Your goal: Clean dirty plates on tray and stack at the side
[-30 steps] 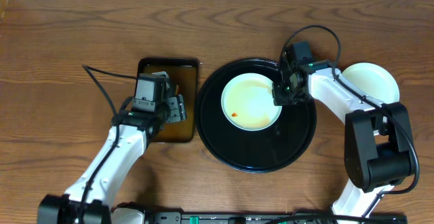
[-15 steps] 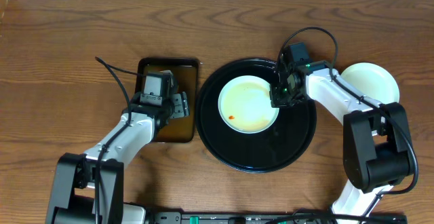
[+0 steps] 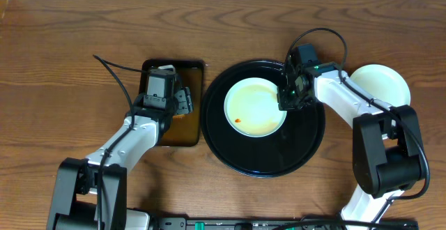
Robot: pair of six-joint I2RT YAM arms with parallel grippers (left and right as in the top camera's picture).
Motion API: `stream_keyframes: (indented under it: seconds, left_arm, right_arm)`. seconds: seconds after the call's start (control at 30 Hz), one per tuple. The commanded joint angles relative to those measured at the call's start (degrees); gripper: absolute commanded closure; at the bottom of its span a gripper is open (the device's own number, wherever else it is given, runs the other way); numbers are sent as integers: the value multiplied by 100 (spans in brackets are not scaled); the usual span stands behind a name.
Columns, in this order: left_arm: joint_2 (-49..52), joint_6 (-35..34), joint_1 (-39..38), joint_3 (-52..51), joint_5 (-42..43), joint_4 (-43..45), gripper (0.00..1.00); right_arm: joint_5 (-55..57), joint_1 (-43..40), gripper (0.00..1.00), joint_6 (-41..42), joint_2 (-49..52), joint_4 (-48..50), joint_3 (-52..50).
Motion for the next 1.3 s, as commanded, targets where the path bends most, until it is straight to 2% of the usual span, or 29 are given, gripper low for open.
stream_keyframes:
  seconds: [0.0, 0.1, 0.17, 0.2, 0.3, 0.33, 0.67, 0.83, 0.97, 1.03, 1.13, 1.17, 1.2, 1.27]
  left_arm:
    - [232, 37, 44, -22, -122, 7, 28]
    - [494, 35, 44, -22, -247, 37, 28]
    - [671, 37, 44, -22, -245, 107, 36]
    - [717, 37, 44, -22, -245, 127, 44]
    - [715, 35, 44, -20, -245, 146, 86]
    - [682, 35, 44, -20, -245, 157, 92]
    - [-223, 39, 46, -20, -247, 348, 93]
    - [-293, 37, 44, -22, -245, 63, 92]
    - [-149, 35, 44, -22, -245, -356, 78]
    - [-42, 35, 44, -22, -243, -442, 76]
    - [92, 35, 44, -22, -181, -483, 66]
    - [114, 35, 44, -22, -181, -481, 60]
    - [118, 35, 44, -22, -186, -457, 48]
    - [118, 37, 44, -22, -186, -358, 41]
  right_arm:
    - [39, 81, 99, 61, 166, -48, -42]
    - [39, 87, 99, 61, 166, -52, -42]
    - [39, 85, 99, 61, 166, -68, -42]
    - [39, 85, 99, 61, 166, -72, -42]
    - [39, 87, 99, 61, 166, -90, -42]
    - [39, 87, 99, 61, 166, -92, -42]
    - [42, 85, 99, 59, 166, -94, -42]
    - [39, 85, 99, 61, 166, -92, -42]
    - [39, 85, 99, 61, 166, -96, -42]
    - [42, 85, 99, 61, 166, -94, -42]
    - [39, 85, 99, 61, 166, -94, -42]
    - [39, 87, 99, 61, 166, -98, -42]
    - [39, 87, 99, 61, 166, -107, -42]
    - [39, 85, 99, 61, 166, -114, -42]
